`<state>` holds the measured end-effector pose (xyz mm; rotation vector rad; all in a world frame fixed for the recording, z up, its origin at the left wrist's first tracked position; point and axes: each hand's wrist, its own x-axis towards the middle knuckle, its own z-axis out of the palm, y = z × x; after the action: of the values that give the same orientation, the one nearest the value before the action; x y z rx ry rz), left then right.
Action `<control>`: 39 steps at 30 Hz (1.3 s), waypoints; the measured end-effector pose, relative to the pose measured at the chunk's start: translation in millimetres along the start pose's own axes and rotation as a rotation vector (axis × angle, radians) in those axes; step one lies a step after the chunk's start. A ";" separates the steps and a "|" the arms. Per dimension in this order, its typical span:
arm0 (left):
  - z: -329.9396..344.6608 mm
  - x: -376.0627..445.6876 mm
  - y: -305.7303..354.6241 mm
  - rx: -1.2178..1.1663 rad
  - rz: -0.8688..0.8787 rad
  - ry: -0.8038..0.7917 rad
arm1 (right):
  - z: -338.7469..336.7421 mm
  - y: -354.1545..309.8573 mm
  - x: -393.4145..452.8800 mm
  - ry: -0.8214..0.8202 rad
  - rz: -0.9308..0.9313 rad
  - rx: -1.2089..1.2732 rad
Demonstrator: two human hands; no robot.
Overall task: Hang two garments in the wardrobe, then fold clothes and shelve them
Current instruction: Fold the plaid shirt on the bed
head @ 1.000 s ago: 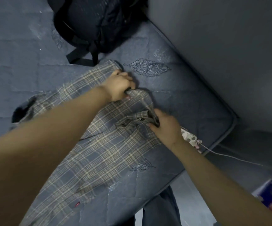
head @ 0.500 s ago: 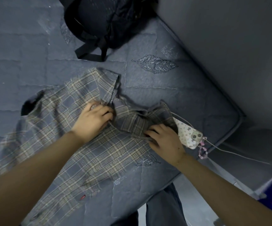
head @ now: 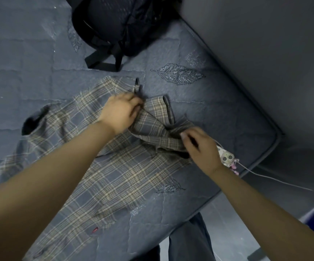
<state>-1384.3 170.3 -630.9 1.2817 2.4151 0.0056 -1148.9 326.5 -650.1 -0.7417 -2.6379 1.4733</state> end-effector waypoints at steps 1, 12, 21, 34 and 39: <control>-0.9 10.1 -0.2 0.046 -0.025 0.028 | -3.1 3.7 8.7 0.074 0.030 -0.028; 11.2 46.9 -17.1 -0.250 -0.303 -0.117 | 15.7 10.6 99.7 -0.240 0.333 0.045; -0.5 -25.4 -15.8 -1.018 -0.533 0.355 | 24.7 -10.0 155.3 -0.253 0.243 0.019; -11.3 -95.8 -58.3 -1.300 -0.518 0.241 | 78.1 -207.9 289.5 -0.326 -0.233 -0.211; 45.4 -167.9 -125.3 -0.626 -0.766 0.264 | 146.5 -267.1 304.2 -0.242 -0.187 -0.278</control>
<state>-1384.3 -44.0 -637.9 0.0617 2.6406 0.6823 -1559.3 220.3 -575.3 -0.3290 -3.0357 1.2349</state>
